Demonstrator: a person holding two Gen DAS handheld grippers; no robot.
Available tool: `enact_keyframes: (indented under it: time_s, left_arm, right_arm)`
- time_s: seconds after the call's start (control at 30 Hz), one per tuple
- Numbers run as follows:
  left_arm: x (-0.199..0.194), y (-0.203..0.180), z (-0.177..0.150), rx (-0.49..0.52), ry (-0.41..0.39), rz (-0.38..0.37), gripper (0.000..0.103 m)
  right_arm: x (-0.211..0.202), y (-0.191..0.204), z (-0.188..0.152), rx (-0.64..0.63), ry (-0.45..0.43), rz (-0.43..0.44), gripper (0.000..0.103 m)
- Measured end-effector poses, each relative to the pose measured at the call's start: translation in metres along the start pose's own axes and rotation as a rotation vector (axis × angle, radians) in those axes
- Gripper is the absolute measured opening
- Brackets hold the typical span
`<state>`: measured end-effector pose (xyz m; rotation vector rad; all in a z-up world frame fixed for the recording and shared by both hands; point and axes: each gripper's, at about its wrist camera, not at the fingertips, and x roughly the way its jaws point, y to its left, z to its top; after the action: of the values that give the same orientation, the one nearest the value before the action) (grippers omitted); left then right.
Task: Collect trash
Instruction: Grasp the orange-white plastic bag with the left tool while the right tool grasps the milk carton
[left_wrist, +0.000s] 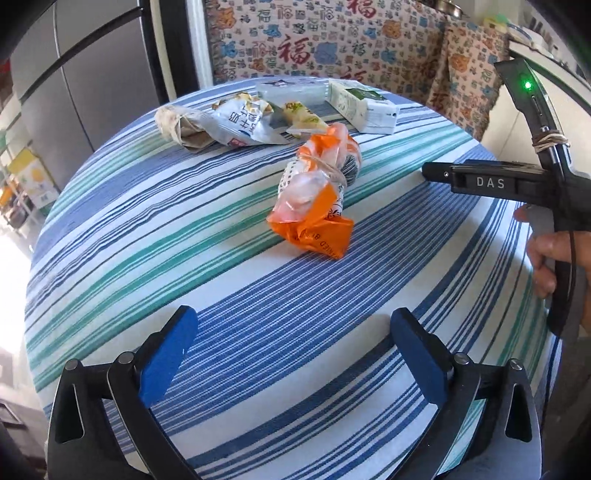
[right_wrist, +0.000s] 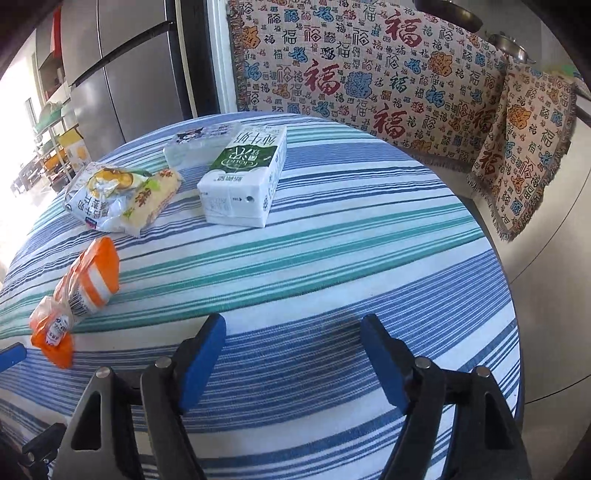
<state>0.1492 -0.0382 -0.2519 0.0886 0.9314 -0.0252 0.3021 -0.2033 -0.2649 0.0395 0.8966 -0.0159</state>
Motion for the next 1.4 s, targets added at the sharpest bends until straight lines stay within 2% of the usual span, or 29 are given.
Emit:
enact_keyframes:
  time_s: [0.1, 0.23, 0.33, 0.43, 0.47, 0.5, 0.53, 0.57, 0.6, 0.7, 0.83, 0.93, 0.97, 1.03, 1.07, 1.1, 1.23, 1.4]
  left_arm:
    - [0.003, 0.002, 0.006, 0.043, 0.006, -0.035, 0.102]
    - [0.003, 0.009, 0.028, 0.056, -0.023, -0.158, 0.102]
    - [0.008, 0.010, 0.054, 0.074, -0.037, -0.206, 0.102]
    - [0.021, 0.005, 0.071, 0.113, -0.024, -0.209, 0.101]
    - [0.026, 0.003, 0.075, 0.127, -0.018, -0.209, 0.096]
    - [0.030, 0.000, 0.078, 0.141, -0.007, -0.219, 0.082]
    - [0.036, -0.003, 0.079, 0.158, 0.014, -0.240, 0.074]
    - [0.040, -0.006, 0.077, 0.168, 0.029, -0.248, 0.054]
    - [0.038, -0.007, 0.075, 0.179, 0.011, -0.235, 0.046]
    - [0.030, 0.002, 0.070, 0.099, 0.003, -0.235, 0.046]
    - [0.012, 0.033, 0.050, -0.089, -0.022, -0.086, 0.046]
    - [0.007, 0.051, 0.036, -0.161, -0.042, 0.002, 0.049]
    - [0.009, 0.055, 0.033, -0.173, -0.044, 0.022, 0.054]
    - [0.010, 0.058, 0.031, -0.181, -0.057, 0.032, 0.074]
    - [0.012, 0.058, 0.030, -0.180, -0.050, 0.039, 0.091]
    - [0.014, 0.057, 0.029, -0.175, -0.045, 0.045, 0.096]
    - [0.019, 0.048, 0.029, -0.129, -0.027, 0.085, 0.098]
    - [0.022, 0.045, 0.029, -0.125, -0.020, 0.091, 0.103]
  right_arm:
    - [0.000, 0.002, 0.000, 0.005, -0.001, 0.004, 0.079]
    - [0.000, 0.002, 0.000, 0.006, -0.001, 0.005, 0.079]
    - [0.000, 0.001, 0.000, 0.005, -0.001, 0.004, 0.079]
    - [0.000, 0.001, 0.000, 0.005, -0.001, 0.004, 0.079]
    - [0.000, 0.001, 0.000, 0.005, -0.001, 0.005, 0.079]
    - [0.000, 0.001, -0.001, 0.005, -0.002, 0.004, 0.079]
    - [0.000, 0.001, -0.001, 0.005, -0.002, 0.004, 0.079]
    - [-0.001, 0.001, -0.001, 0.004, -0.002, 0.004, 0.079]
    - [0.000, 0.001, -0.001, 0.005, -0.002, 0.004, 0.079]
    - [0.000, 0.001, -0.001, 0.005, -0.002, 0.004, 0.079]
    - [-0.001, 0.001, -0.001, 0.004, -0.002, 0.004, 0.079]
    - [-0.001, 0.000, -0.001, 0.004, -0.002, 0.004, 0.079]
    - [-0.001, 0.000, -0.001, 0.005, -0.002, 0.004, 0.079]
    - [-0.001, 0.001, -0.001, 0.005, -0.003, 0.005, 0.079]
    - [-0.001, 0.001, -0.001, 0.003, -0.003, 0.002, 0.079]
    - [0.000, 0.001, 0.000, 0.004, -0.003, 0.003, 0.079]
    - [0.002, 0.002, 0.002, -0.005, 0.004, 0.015, 0.081]
    - [0.008, 0.001, 0.037, 0.056, 0.014, 0.117, 0.081]
